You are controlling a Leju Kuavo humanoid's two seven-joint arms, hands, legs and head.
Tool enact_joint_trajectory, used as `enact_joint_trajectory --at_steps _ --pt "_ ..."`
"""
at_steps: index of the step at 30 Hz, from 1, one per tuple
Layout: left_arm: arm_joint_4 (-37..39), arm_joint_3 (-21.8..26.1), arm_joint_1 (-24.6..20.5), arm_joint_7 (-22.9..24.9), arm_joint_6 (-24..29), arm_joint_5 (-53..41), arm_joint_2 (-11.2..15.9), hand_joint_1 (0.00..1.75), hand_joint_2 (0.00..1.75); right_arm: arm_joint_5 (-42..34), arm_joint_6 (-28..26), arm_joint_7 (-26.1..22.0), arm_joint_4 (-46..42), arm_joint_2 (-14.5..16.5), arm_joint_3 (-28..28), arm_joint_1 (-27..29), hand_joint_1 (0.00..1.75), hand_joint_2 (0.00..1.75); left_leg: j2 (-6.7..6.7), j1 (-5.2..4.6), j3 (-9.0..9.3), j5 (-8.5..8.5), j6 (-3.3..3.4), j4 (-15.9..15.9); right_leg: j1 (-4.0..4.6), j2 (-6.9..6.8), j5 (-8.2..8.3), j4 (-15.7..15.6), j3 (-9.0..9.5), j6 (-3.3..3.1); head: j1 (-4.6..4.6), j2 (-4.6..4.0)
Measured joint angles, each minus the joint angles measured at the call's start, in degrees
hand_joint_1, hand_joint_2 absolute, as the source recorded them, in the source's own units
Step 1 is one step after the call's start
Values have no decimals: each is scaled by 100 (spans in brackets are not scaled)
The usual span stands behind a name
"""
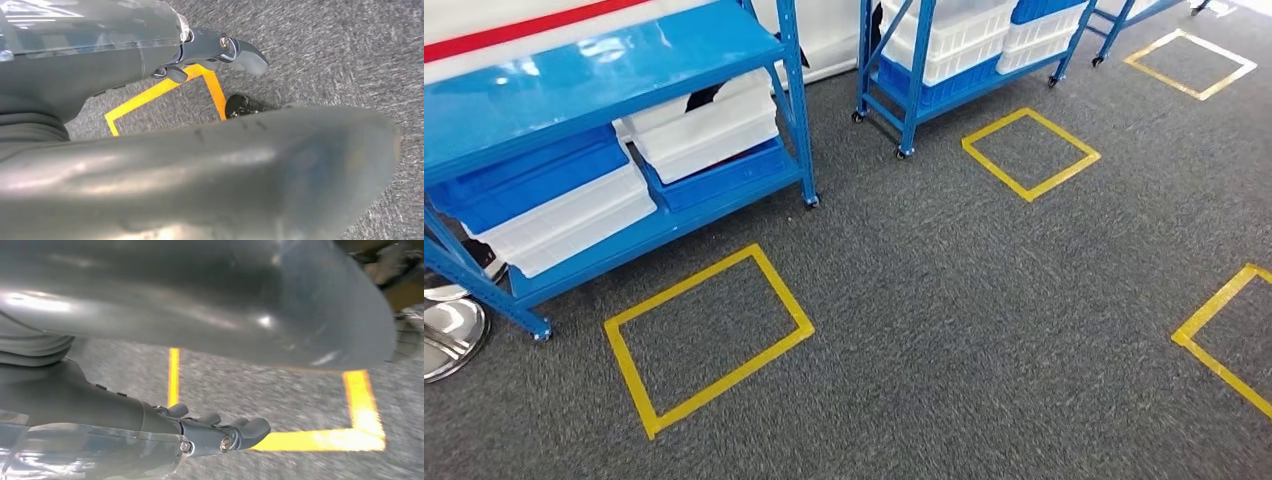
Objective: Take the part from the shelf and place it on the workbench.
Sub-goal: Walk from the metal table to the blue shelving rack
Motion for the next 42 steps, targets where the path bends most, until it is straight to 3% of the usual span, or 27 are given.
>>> enact_joint_trajectory --at_steps 2,4,6,8,9,10,12,13,15,16,18,20,22,24,25,26,27,28,30,31,32,34,36,37,39,41,42 --pt "0 27 3 9 1 8 -1 0 0 -1 5 1 -1 1 1 -29 0 0 -70 9 -30 4 -78 -4 19 -61 4 -16 2 -76 0 0" --pt "1 60 5 22 14 19 -2 0 0 -2 11 3 0 2 1 -39 0 0 31 19 -68 -67 -141 86 22 -170 26 -55 17 -161 0 0" --pt "1 83 -8 39 31 27 -4 0 0 -4 18 9 1 2 1 -17 0 0 290 25 -272 -367 -181 557 26 -299 37 -81 17 -225 -1 0" --pt "1 93 -21 57 42 31 -8 0 0 -11 19 15 1 -1 1 7 0 0 435 38 -629 -743 -214 1334 46 -435 29 -81 5 -252 -2 1" --pt "1 97 -20 68 45 31 -11 0 0 -16 19 17 1 -3 1 11 0 0 458 45 -741 -817 -224 1589 55 -501 21 -80 4 -257 -2 1" --pt "1 102 -16 80 48 32 -14 0 0 -21 18 17 1 -6 1 12 0 0 476 50 -762 -785 -226 1656 61 -565 9 -80 7 -258 -2 1" --pt "1 115 -12 101 54 42 -16 0 0 -26 14 10 1 -8 1 9 0 0 576 41 -441 -439 -182 1077 70 -679 -36 -83 43 -243 -2 0" --pt "0 125 -15 110 53 61 -15 0 0 -26 12 2 1 -5 1 9 0 0 751 8 -204 -293 -130 636 75 -737 -69 -84 80 -225 -2 0" --pt "-1 160 -43 140 41 148 -15 0 0 -25 9 -17 1 1 1 11 0 0 1023 -65 119 -211 -42 40 66 -861 -135 -103 164 -150 -1 0" --pt "-2 191 -57 163 32 211 -15 0 0 -22 9 -24 1 4 1 11 0 0 1073 -94 176 -244 -9 -83 50 -924 -128 -78 208 -101 -1 0" --pt "-2 278 -61 214 22 342 -15 0 0 -9 11 -32 -2 6 1 -2 0 0 911 -100 255 -246 57 -177 2 -974 -92 -9 270 1 1 1" --pt "-2 363 -49 249 23 430 -15 0 0 0 14 -38 -6 8 1 -12 0 0 759 -69 385 -228 139 -236 -32 -712 -151 239 177 61 5 1" --pt "-2 414 -55 260 24 457 -20 0 0 1 20 -38 -8 8 0 -2 0 0 623 -44 485 -257 176 -245 -48 -397 -369 824 -222 80 9 1" --pt "-2 450 -51 264 23 460 -39 0 0 9 25 -30 -7 2 0 23 0 0 455 -37 581 -348 176 -245 -48 -321 -611 1398 -718 109 9 0" --pt "-2 469 -36 265 23 460 -49 0 0 15 25 -22 -6 -3 1 43 0 0 360 -28 658 -414 168 -245 -47 -314 -682 1472 -879 126 9 0" --pt "-2 488 -18 267 25 460 -56 0 0 22 25 -13 -4 -9 1 62 0 0 271 -13 751 -488 151 -245 -47 -306 -678 1351 -945 141 9 0" --pt "-2 503 0 268 28 460 -59 0 0 32 25 -6 -3 -13 1 80 0 0 191 9 856 -574 128 -245 -52 -281 -547 1079 -947 159 9 0" --pt "-2 515 16 269 33 460 -60 0 0 41 26 0 3 -16 1 109 0 0 121 28 956 -666 98 -244 -63 -222 -229 735 -928 177 10 1" --pt "-2 527 23 269 49 459 -60 0 0 60 27 6 18 -18 1 134 0 0 13 46 1115 -846 21 -264 -51 -113 437 251 -880 148 10 1" --pt "-2 531 18 269 58 458 -60 0 0 66 25 10 24 -19 1 132 0 0 -19 49 1188 -896 -21 -303 -38 -88 627 155 -861 99 10 1" --pt "-2 533 10 270 68 458 -60 0 0 71 20 11 25 -19 1 113 0 0 -42 52 1216 -876 -61 -295 -15 -112 621 135 -816 26 9 1" --pt "-2 534 0 270 85 455 -60 0 0 77 -21 16 17 -17 1 93 0 0 16 59 1047 -596 -121 118 -11 -187 480 62 -625 -95 8 1" --pt "-2 536 -5 270 95 449 -58 0 0 75 -105 40 12 -15 -1 115 0 0 240 58 508 -339 -157 1011 0 -270 312 -65 -307 -177 5 1" --pt "-2 537 -4 270 97 444 -58 0 0 67 -156 59 14 -15 -4 132 0 0 362 58 209 -395 -169 1384 14 -302 223 -132 -137 -198 5 1" --pt "-2 538 10 271 99 433 -59 0 0 32 -239 93 14 -16 -16 133 0 0 463 59 -308 -931 -174 1699 44 -332 44 -249 207 -219 3 0" --pt "-2 537 37 272 98 420 -61 0 0 -3 -269 102 14 -18 -38 127 0 0 477 53 -624 -1435 -141 1514 77 -345 -140 -325 541 -229 3 0" --pt "-2 538 51 272 97 411 -62 0 0 -13 -274 103 14 -18 -49 122 0 0 479 41 -723 -1401 -91 1279 102 -351 -240 -354 701 -232 3 0"
